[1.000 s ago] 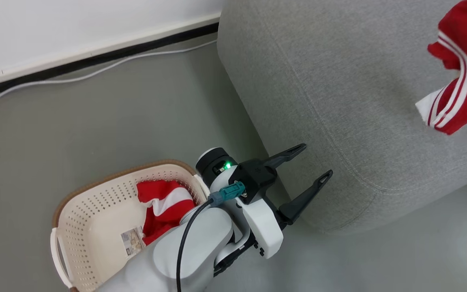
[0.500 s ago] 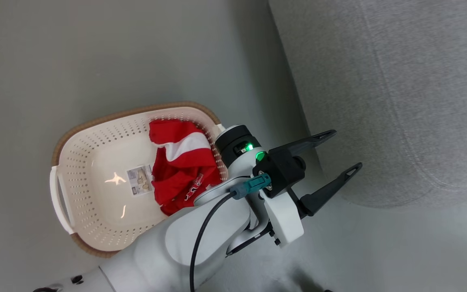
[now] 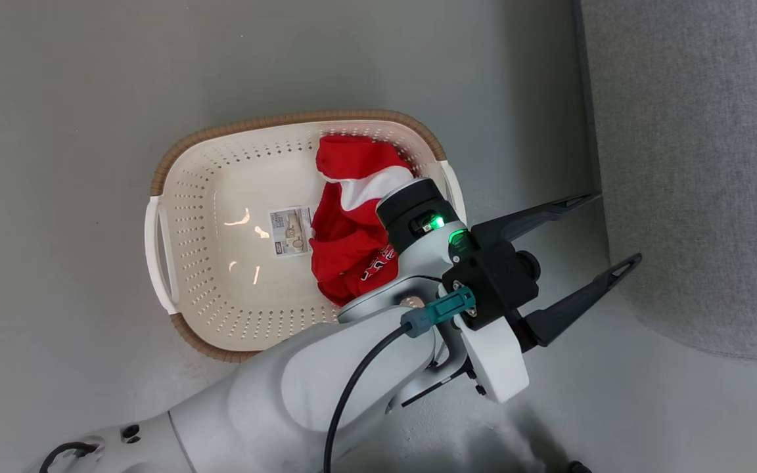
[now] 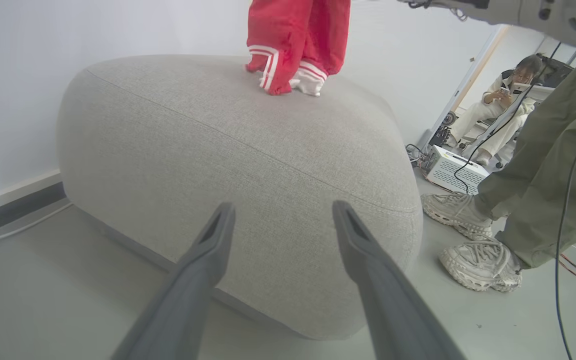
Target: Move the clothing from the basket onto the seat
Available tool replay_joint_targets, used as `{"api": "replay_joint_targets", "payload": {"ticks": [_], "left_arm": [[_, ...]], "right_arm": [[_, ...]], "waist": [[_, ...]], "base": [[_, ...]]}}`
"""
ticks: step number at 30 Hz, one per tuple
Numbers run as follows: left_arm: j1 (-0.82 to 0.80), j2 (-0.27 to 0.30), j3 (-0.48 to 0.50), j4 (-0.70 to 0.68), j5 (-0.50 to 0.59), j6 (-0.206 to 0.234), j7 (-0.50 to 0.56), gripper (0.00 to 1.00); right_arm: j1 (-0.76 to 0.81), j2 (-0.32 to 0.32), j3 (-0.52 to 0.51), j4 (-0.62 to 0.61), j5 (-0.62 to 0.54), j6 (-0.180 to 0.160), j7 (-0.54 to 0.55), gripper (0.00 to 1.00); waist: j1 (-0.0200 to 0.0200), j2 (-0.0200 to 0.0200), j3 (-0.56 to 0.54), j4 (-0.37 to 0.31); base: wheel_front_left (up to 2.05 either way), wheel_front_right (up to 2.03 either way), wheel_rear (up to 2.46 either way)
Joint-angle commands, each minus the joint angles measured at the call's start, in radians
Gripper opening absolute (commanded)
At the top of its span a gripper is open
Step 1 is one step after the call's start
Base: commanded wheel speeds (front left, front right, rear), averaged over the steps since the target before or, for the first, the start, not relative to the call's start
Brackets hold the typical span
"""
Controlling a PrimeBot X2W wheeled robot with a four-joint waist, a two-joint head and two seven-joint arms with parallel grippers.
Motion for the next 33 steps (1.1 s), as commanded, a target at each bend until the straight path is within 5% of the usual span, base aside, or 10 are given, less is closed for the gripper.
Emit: {"api": "replay_joint_targets", "payload": {"ticks": [1, 12, 14, 15, 33], "left_arm": [[-0.021, -0.008, 0.012, -0.033, 0.011, 0.006, -0.005, 1.0], [-0.038, -0.008, 0.011, -0.043, 0.031, 0.03, -0.005, 1.0], [-0.036, -0.008, 0.014, -0.043, 0.037, 0.033, -0.005, 1.0], [-0.035, -0.008, 0.014, -0.041, 0.04, 0.034, -0.005, 1.0], [0.096, -0.008, 0.125, -0.02, 0.066, 0.03, -0.005, 1.0]], "right_arm": [[0.059, -0.04, 0.023, 0.012, 0.036, 0.003, -0.006, 0.0], [0.196, -0.017, 0.295, 0.172, 0.327, 0.003, -0.006, 0.0], [0.223, -0.02, 0.336, 0.166, 0.368, 0.003, -0.006, 0.43], [0.236, -0.021, 0.349, 0.161, 0.385, 0.003, -0.006, 1.0], [0.434, 0.019, 0.507, -0.016, 0.4, 0.003, -0.006, 1.0]], "waist": [[0.0, 0.0, 0.004, 0.006], [0.0, 0.0, -0.007, 0.008], [0.0, 0.0, -0.02, 0.008], [0.0, 0.0, -0.027, 0.008], [0.0, 0.0, -0.246, 0.025]], "base": [[0.0, 0.0, 0.0], [0.0, 0.0, 0.0], [0.0, 0.0, 0.0], [0.0, 0.0, 0.0], [0.0, 0.0, 0.0]]}}
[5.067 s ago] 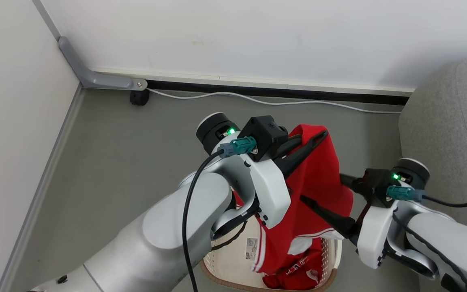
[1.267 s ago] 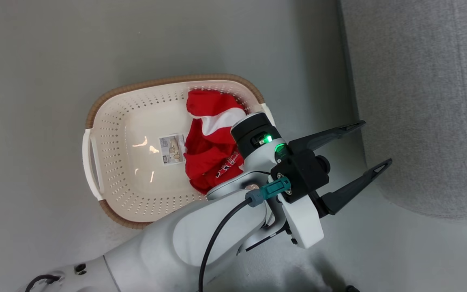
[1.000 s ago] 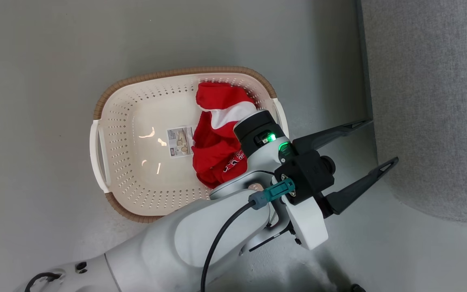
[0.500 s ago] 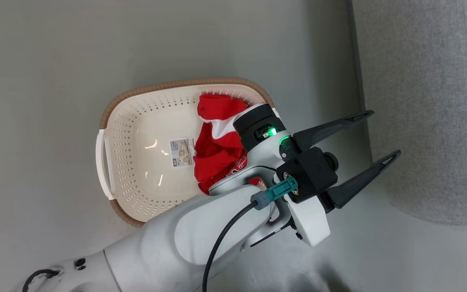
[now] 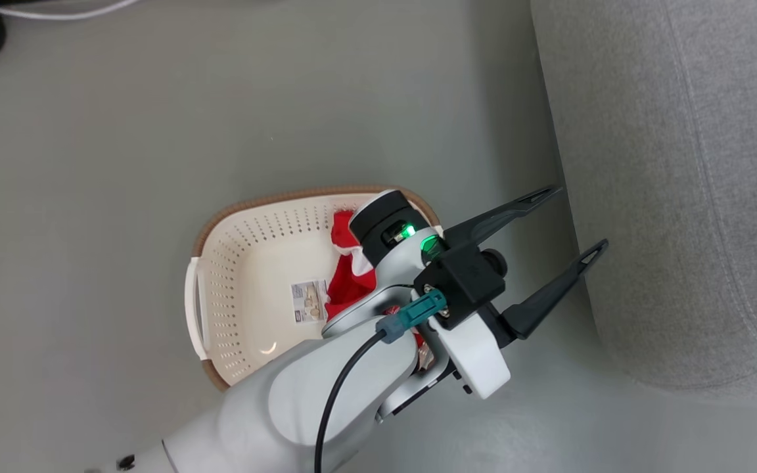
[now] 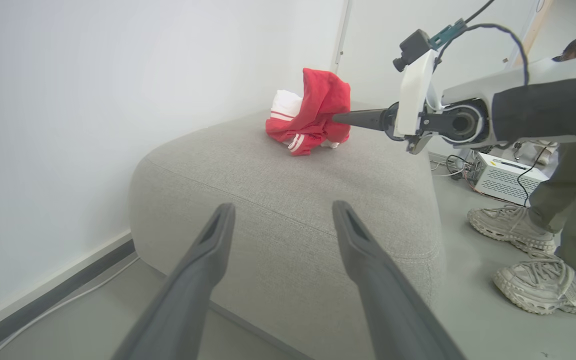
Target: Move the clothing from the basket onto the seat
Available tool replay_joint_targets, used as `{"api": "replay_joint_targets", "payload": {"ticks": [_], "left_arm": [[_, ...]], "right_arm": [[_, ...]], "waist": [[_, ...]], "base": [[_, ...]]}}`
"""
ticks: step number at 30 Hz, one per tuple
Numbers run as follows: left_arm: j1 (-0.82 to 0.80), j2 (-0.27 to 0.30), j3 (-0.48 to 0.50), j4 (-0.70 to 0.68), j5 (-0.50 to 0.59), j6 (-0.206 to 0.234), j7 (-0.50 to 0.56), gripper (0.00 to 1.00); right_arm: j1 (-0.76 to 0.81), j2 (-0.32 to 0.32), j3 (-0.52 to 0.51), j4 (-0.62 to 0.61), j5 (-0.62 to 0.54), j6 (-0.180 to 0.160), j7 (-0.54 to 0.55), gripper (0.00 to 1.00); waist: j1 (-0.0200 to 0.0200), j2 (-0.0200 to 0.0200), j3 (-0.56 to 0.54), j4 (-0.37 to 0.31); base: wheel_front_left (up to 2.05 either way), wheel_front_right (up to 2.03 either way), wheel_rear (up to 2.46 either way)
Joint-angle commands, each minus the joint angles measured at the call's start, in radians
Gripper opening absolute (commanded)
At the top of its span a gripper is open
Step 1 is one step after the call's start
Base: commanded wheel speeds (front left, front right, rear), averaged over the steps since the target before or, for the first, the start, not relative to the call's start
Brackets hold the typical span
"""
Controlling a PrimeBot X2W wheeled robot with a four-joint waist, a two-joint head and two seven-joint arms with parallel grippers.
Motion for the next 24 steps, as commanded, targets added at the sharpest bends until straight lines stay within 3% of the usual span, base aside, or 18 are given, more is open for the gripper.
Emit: {"api": "replay_joint_targets", "payload": {"ticks": [1, 12, 24], "left_arm": [[0.012, -0.004, 0.03, -0.021, 0.011, 0.0, -0.005, 1.0], [0.18, -0.004, 0.171, 0.002, 0.059, 0.009, -0.005, 1.0], [0.407, -0.004, 0.422, 0.03, 0.146, 0.011, -0.005, 1.0]], "right_arm": [[0.053, -0.037, 0.01, -0.019, -0.01, 0.003, -0.006, 1.0], [0.152, 0.037, 0.005, -0.141, -0.095, 0.003, -0.006, 1.0], [0.259, 0.142, -0.053, -0.278, -0.228, 0.003, -0.006, 1.0]], "waist": [[0.0, 0.0, -0.032, 0.013], [0.0, 0.0, -0.179, 0.075], [0.0, 0.0, -0.323, 0.147]], "base": [[0.0, 0.0, 0.0], [0.0, 0.0, 0.0], [0.0, 0.0, 0.0]]}}
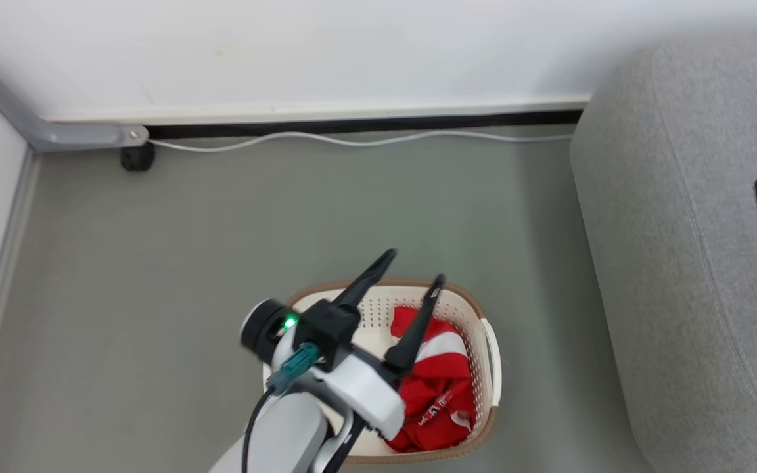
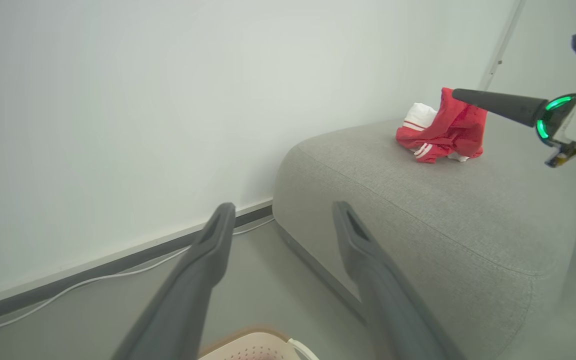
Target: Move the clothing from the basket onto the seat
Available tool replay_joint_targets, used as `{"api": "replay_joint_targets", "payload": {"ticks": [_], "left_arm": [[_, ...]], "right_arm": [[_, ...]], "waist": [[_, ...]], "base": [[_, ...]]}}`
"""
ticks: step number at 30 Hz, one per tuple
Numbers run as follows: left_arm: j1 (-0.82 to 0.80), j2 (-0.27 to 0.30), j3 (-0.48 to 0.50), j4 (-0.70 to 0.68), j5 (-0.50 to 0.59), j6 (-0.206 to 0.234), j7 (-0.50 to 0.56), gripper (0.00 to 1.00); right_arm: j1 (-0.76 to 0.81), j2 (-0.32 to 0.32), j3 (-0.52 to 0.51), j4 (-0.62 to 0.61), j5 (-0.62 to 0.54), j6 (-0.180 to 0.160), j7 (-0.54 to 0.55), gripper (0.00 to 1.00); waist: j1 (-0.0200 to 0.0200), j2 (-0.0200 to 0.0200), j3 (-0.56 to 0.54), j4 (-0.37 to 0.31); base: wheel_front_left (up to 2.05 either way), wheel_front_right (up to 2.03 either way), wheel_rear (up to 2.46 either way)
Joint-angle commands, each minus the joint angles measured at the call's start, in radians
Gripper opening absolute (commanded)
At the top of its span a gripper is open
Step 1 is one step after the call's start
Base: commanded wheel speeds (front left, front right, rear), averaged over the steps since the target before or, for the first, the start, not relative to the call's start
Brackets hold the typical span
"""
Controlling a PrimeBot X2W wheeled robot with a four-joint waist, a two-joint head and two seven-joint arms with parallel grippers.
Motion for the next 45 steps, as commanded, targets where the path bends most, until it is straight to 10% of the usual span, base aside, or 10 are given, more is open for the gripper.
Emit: {"api": "replay_joint_targets", "payload": {"ticks": [1, 24, 45], "left_arm": [[0.028, 0.002, 0.07, -0.015, 0.018, 0.011, -0.005, 1.0], [0.373, 0.003, 0.559, -0.118, 0.16, 0.091, -0.005, 1.0], [0.501, 0.002, 0.58, -0.162, 0.149, 0.13, -0.005, 1.0]], "right_arm": [[0.044, -0.011, -0.002, -0.038, -0.023, 0.003, -0.006, 1.0], [0.261, 0.179, -0.084, -0.196, -0.185, 0.003, -0.006, 1.0], [0.361, 0.216, -0.027, -0.261, -0.281, 0.003, -0.006, 1.0]], "waist": [[0.0, -0.0001, -0.04, 0.031], [0.0, -0.0001, -0.18, 0.07], [0.0, -0.0001, -0.229, 0.012]], "base": [[0.0, 0.0, 0.0], [0.0, 0.0, 0.0], [0.0, 0.0, 0.0]]}}
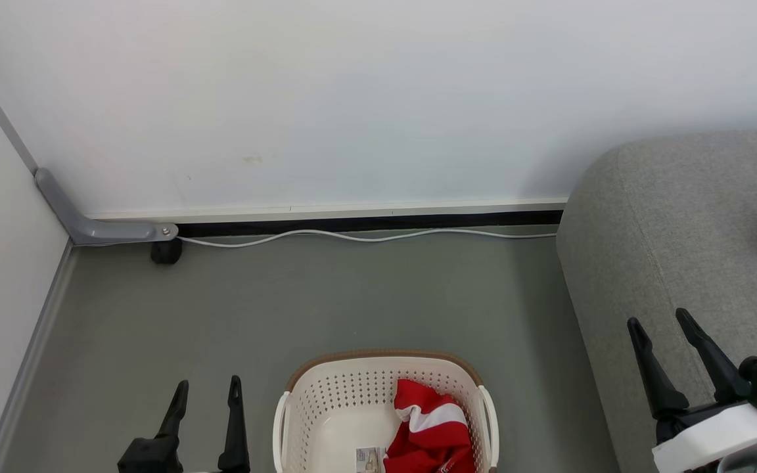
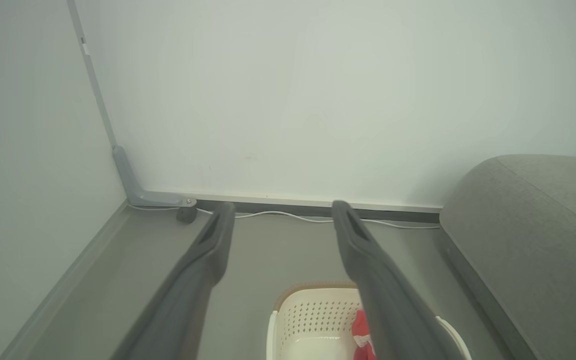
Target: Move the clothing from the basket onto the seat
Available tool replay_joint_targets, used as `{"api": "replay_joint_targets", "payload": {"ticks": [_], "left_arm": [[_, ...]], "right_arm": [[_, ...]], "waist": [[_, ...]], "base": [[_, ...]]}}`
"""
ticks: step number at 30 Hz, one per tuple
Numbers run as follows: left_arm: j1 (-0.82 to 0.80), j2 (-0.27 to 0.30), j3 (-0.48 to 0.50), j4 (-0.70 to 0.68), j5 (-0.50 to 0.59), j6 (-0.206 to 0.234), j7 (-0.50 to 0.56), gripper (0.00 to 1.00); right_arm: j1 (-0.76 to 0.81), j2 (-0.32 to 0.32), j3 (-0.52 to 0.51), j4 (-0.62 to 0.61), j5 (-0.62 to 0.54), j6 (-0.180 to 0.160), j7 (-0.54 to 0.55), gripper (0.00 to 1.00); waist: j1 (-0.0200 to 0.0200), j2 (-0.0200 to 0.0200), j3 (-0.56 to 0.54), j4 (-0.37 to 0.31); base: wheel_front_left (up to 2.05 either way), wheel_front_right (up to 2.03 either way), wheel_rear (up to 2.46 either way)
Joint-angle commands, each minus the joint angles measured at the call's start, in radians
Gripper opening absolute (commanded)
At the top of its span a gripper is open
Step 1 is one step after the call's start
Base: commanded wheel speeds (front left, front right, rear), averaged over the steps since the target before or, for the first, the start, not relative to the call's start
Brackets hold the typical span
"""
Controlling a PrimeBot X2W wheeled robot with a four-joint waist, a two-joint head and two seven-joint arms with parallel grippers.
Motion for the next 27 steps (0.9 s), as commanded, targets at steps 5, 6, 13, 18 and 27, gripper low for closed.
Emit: {"api": "replay_joint_targets", "payload": {"ticks": [5, 6, 13, 18, 27], "left_arm": [[-0.013, 0.004, 0.023, -0.025, -0.006, 0.008, -0.006, 1.0], [-0.013, 0.004, 0.023, -0.024, -0.008, 0.008, -0.006, 1.0], [-0.014, 0.004, 0.014, -0.022, -0.015, 0.01, -0.006, 1.0], [-0.014, 0.004, -0.003, -0.022, -0.033, 0.017, -0.006, 1.0], [-0.05, 0.004, -0.094, -0.013, -0.061, 0.061, -0.006, 1.0]], "right_arm": [[-0.009, -0.011, 0.011, -0.014, -0.017, 0.003, -0.006, 1.0], [-0.009, -0.01, 0.011, -0.013, -0.016, 0.003, -0.006, 1.0], [-0.012, -0.005, 0.007, -0.008, -0.005, 0.003, -0.006, 1.0], [-0.015, -0.004, 0.004, -0.013, -0.002, 0.003, -0.006, 1.0], [-0.045, -0.036, -0.016, -0.066, 0.028, 0.003, -0.006, 1.0]], "waist": [[0.0, 0.0, -0.003, -0.002], [0.0, 0.0, -0.003, -0.002], [0.0, 0.0, 0.003, -0.002], [0.0, 0.0, 0.017, -0.004], [0.0, 0.0, 0.126, -0.02]], "base": [[0.0, 0.0, 0.0], [0.0, 0.0, 0.0], [0.0, 0.0, 0.0], [0.0, 0.0, 0.0], [0.0, 0.0, 0.0]]}}
